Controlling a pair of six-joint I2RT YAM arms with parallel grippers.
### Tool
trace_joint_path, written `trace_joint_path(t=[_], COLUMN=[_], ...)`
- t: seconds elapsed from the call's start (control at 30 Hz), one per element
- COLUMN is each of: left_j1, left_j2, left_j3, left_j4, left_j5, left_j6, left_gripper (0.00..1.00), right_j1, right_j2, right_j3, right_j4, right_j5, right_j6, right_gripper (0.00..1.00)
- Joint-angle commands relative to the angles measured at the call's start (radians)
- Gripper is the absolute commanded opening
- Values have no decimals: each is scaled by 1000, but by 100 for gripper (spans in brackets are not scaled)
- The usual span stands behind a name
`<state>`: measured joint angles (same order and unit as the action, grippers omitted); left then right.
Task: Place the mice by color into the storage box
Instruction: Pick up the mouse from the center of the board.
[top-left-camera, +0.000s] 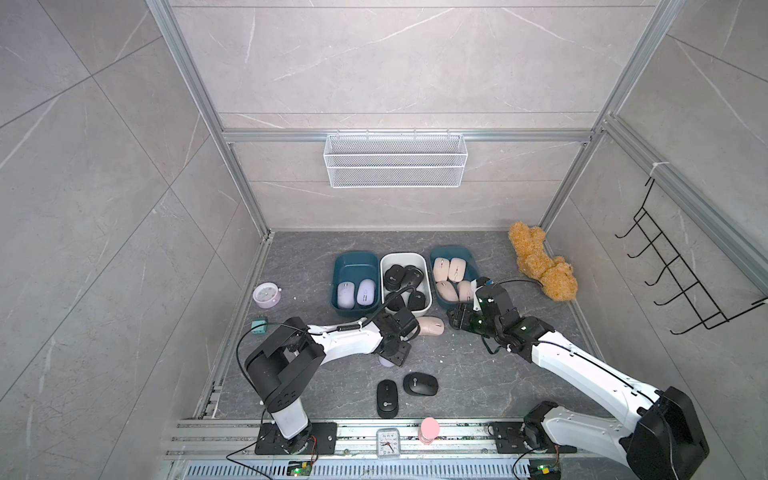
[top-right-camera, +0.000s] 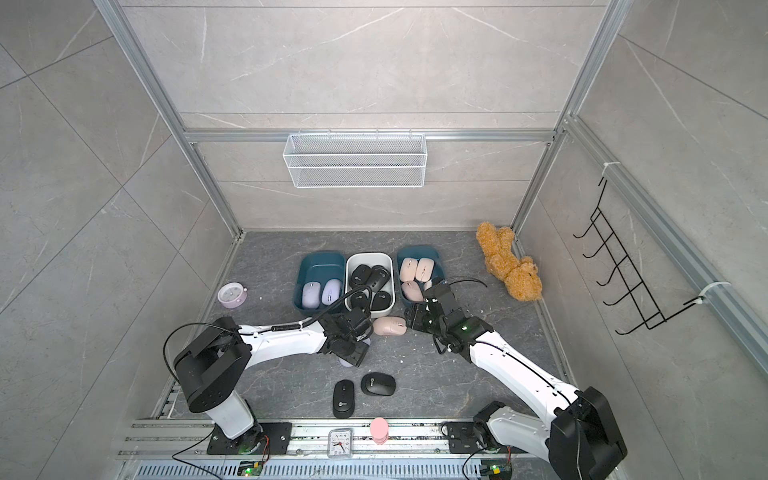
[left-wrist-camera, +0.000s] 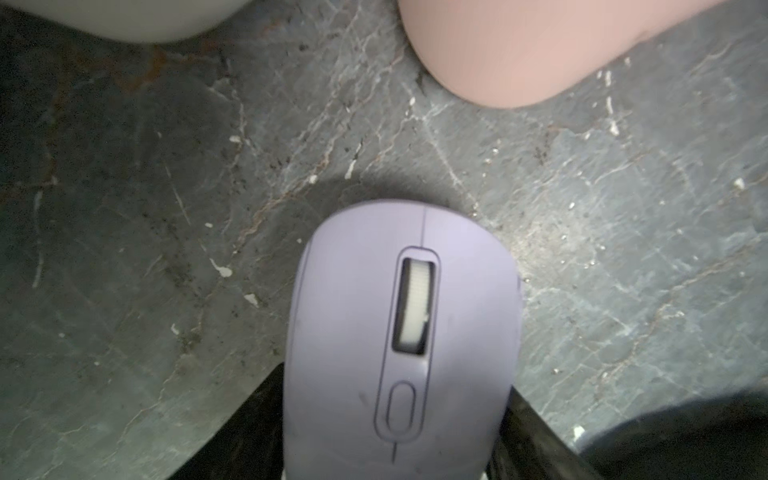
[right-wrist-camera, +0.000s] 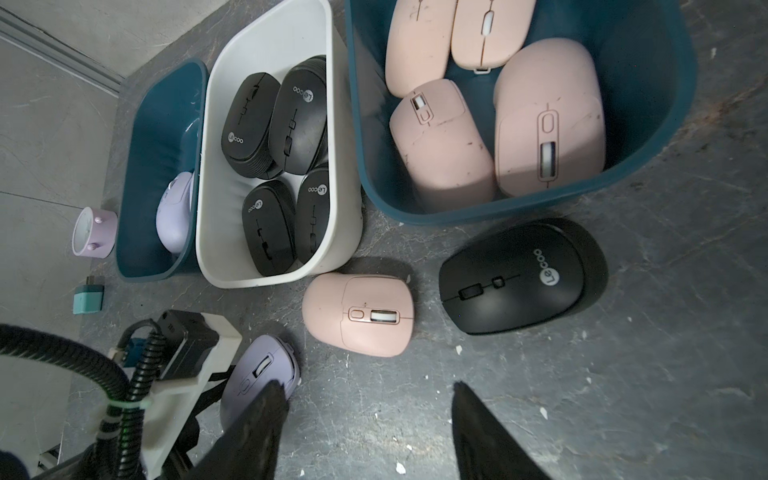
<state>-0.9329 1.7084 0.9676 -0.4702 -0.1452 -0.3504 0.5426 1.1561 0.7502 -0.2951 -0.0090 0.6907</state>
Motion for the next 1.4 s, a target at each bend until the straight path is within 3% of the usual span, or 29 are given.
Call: trace_joint_path(t=[0.0,0.2,0.67,0.83,0.97,1.37], left_j1=[-6,-6,9,97,201,436], left_j2=[28,-67,-317,-367,-359,-136], left_j3=[-3,-15,76,115,160,350], left_j4=[-62,-73,-207,-197,-156,-54], left_j5=[-34,-61,-187,-207,-160,-64], left_j6=[-31,-81,-111,-61,-11,115], left_gripper=[62,58,57,57,57,57], right_j1=[-3,-4,-4,-4,-3,-4], right_j2=[-9,-20,-12,-7,0,29], right_j3=[12,15,24,23,18,12], right_j4=[9,5,17,22,29,76], right_j5=[-10,-12,-25,-24,-26,-44], right_j6=[21,23,30,27,29,41], right_gripper=[65,65,65,65,65,65])
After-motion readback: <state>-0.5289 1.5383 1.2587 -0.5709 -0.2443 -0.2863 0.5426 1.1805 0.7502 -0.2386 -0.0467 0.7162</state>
